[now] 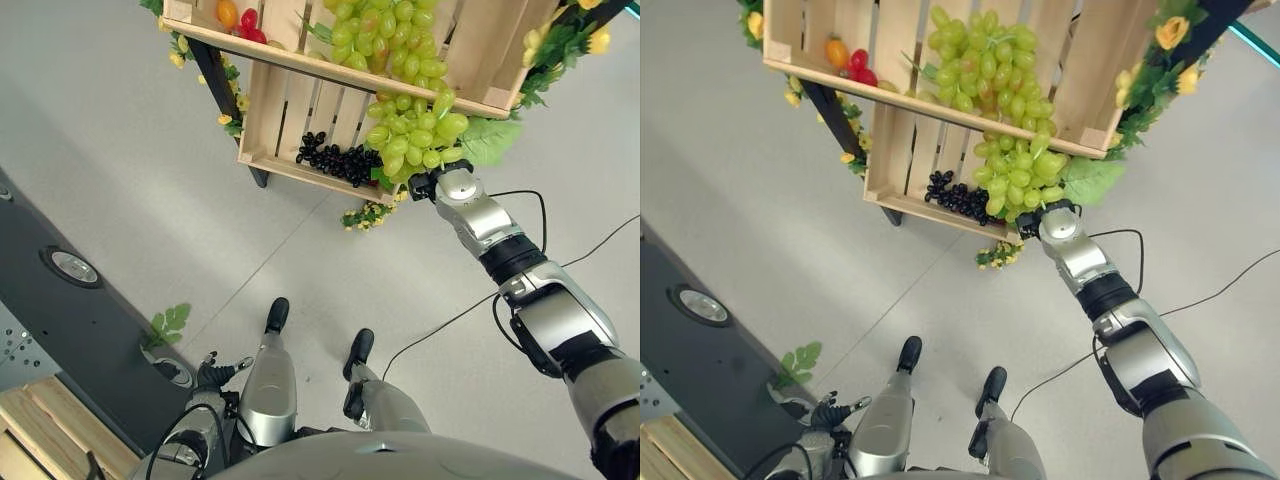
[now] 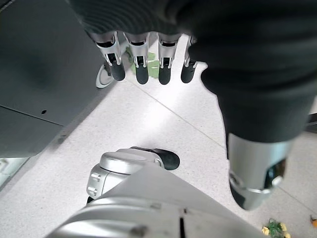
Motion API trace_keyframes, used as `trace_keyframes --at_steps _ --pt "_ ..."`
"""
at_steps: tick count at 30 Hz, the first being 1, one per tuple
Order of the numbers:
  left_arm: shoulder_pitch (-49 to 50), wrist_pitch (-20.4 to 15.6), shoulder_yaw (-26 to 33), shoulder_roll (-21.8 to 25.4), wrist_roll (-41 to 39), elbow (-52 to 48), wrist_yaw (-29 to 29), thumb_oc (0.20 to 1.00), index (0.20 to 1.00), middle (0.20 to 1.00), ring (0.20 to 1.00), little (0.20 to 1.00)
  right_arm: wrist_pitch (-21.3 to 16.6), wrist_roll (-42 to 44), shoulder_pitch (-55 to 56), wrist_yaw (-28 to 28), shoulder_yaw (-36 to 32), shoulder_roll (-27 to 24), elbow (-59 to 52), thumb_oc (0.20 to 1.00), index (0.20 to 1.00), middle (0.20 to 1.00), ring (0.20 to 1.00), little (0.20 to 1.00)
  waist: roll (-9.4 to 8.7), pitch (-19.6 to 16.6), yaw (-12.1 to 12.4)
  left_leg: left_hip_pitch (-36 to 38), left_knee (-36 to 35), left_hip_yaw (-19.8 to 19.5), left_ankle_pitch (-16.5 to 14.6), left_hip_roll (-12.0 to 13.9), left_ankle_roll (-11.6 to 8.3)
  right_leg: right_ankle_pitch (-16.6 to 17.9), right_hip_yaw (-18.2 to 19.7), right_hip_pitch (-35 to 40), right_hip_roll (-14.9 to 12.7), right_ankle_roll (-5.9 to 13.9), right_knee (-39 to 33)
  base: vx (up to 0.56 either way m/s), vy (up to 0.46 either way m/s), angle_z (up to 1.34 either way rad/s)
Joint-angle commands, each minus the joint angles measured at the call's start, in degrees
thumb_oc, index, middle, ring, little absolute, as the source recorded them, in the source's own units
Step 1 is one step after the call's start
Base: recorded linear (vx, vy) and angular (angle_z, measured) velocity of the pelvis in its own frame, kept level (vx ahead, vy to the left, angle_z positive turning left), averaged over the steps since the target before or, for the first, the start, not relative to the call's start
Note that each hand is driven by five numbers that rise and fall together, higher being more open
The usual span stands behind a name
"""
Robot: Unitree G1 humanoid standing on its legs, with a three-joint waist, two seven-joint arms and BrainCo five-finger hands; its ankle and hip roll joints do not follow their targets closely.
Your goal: Pick up the fruits from the basket on one side to the basket on the other side
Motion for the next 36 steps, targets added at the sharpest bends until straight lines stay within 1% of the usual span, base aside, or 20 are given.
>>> trace_keyframes --at_steps 1,5,13,21,26,29,30,36 --pt "0.4 0.8 -0.1 0.2 2.1 4.0 -0.1 1.000 1.000 1.000 1.000 1.000 -5.6 1.6 -4.3 -0.6 -5.1 -1.6 -9.9 0.200 0.200 0.200 0.200 0.200 -2.53 -5.6 -0.8 0.6 -1.2 -1.3 -1.9 -3.3 2.09 -0.8 2.2 2.1 -2.9 5.03 0.2 0.00 0.000 0.00" --pt "0.7 1.4 0.9 0.5 3.2 4.2 -0.1 1.000 1.000 1.000 1.000 1.000 -5.4 1.4 -1.3 0.6 -5.5 -1.8 -14.3 0.200 0.200 0.200 0.200 0.200 -2.81 -6.3 -1.4 1.5 -1.1 -1.0 -2.2 -3.2 2.29 -1.1 2.5 2.8 -2.8 4.90 0.2 -0.01 -0.013 -0.03" --pt "1.2 1.7 1.6 0.6 4.2 4.3 -0.5 1.000 1.000 1.000 1.000 1.000 -5.7 2.3 1.2 1.2 -6.3 -2.5 -17.4 0.200 0.200 0.200 0.200 0.200 -2.78 -7.1 -2.2 2.8 -1.2 -0.4 -2.5 -2.9 2.35 -1.1 2.7 3.3 -2.7 4.83 0.2 -0.01 -0.004 -0.06" --pt "1.7 2.5 2.8 0.2 5.8 4.6 -0.8 1.000 1.000 1.000 1.000 1.000 -6.2 2.0 8.6 2.8 -9.0 -3.3 -29.1 0.200 0.200 0.200 0.200 0.200 -3.50 -7.9 -3.1 3.3 -1.4 -0.1 -2.8 -2.4 2.43 -1.2 2.6 3.5 -2.6 4.97 0.2 0.00 0.000 0.00" --pt "1.7 2.7 3.2 0.3 6.7 4.3 -1.0 1.000 1.000 1.000 1.000 1.000 -7.0 4.0 10.8 3.7 -10.4 -3.5 -34.1 0.200 0.200 0.200 0.200 0.200 -3.82 -8.1 -3.3 3.4 -1.4 0.2 -2.9 -2.5 2.46 -1.2 2.6 3.5 -2.6 5.10 0.2 0.00 -0.001 -0.02" --pt "1.8 2.8 3.2 0.3 6.8 4.2 -1.0 1.000 1.000 1.000 1.000 1.000 -7.6 5.4 10.7 3.6 -10.7 -3.7 -35.1 0.200 0.200 0.200 0.200 0.200 -3.98 -8.1 -3.3 3.3 -1.4 0.3 -2.9 -2.5 2.45 -1.2 2.6 3.4 -2.6 5.16 0.2 0.00 0.001 -0.05" --pt "1.9 2.8 3.3 0.4 6.6 4.3 -0.9 1.000 1.000 1.000 1.000 1.000 -7.9 7.2 9.8 3.5 -10.9 -4.5 -35.3 0.200 0.200 0.200 0.200 0.200 -4.15 -8.1 -3.3 3.2 -1.4 0.4 -2.8 -2.5 2.45 -1.1 2.6 3.4 -2.6 5.19 0.2 0.00 0.002 -0.03" --pt "1.9 2.9 3.3 0.9 5.9 4.4 -0.9 1.000 1.000 1.000 1.000 1.000 -8.2 8.9 4.7 2.4 -10.3 -8.6 -34.3 0.200 0.200 0.200 0.200 0.200 -4.75 -8.1 -3.2 3.1 -1.3 0.6 -2.9 -2.6 2.53 -0.9 2.8 3.2 -2.7 5.31 0.2 0.00 0.001 -0.01"
